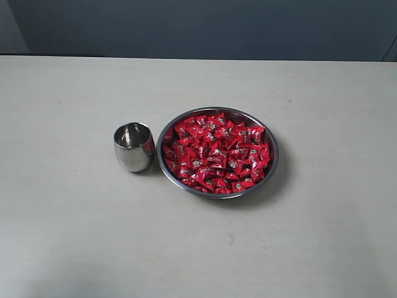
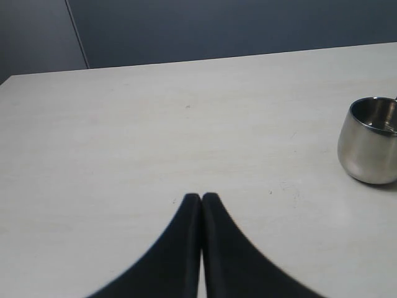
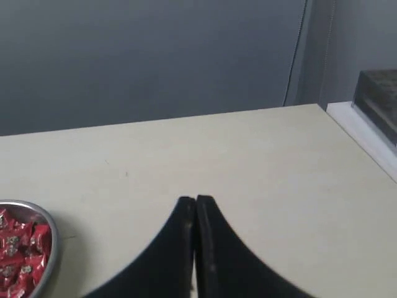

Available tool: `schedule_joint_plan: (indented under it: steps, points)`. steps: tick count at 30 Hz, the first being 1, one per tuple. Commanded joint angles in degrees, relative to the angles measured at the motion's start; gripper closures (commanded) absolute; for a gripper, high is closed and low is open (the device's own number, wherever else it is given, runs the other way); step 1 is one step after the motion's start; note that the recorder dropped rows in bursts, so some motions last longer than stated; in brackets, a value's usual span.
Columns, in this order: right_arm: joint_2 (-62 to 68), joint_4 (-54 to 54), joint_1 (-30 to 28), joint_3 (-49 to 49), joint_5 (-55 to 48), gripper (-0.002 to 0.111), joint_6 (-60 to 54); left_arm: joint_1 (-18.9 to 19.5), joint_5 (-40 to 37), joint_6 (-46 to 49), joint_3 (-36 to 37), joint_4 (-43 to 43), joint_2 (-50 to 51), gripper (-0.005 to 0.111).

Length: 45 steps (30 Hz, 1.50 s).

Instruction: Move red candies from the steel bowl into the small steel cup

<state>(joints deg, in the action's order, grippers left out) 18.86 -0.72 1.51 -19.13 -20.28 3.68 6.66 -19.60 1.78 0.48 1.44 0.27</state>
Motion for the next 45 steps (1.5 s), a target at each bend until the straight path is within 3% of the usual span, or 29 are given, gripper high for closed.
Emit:
schedule_joint_plan:
  steps: [1,6,26,36,45]
  points:
    - [6.2,0.2,-0.3,-6.6,0.3,0.108,-0.1,-0.5,0.3,-0.1,-0.5,0.1,-0.3,0.106]
    - [9.7,0.2,-0.3,-12.0,0.6,0.108,-0.1,-0.5,0.3,-0.1,-0.5,0.1,-0.3,0.106]
    - [10.0,1.3,-0.3,-12.4,4.7,0.108,-0.1,-0.5,0.3,-0.1,-0.5,0.1,-0.3,0.106]
    - [14.2,11.4,0.0,-12.1,4.5,0.108,-1.6,-0.5,0.3,-0.1,-0.5,0.1,-0.3,0.106]
    - [29.7,20.3,8.3,-18.4,-1.1,0.108,-16.9,-0.5,0.3,-0.1,-0.5,0.1,-0.3,0.106]
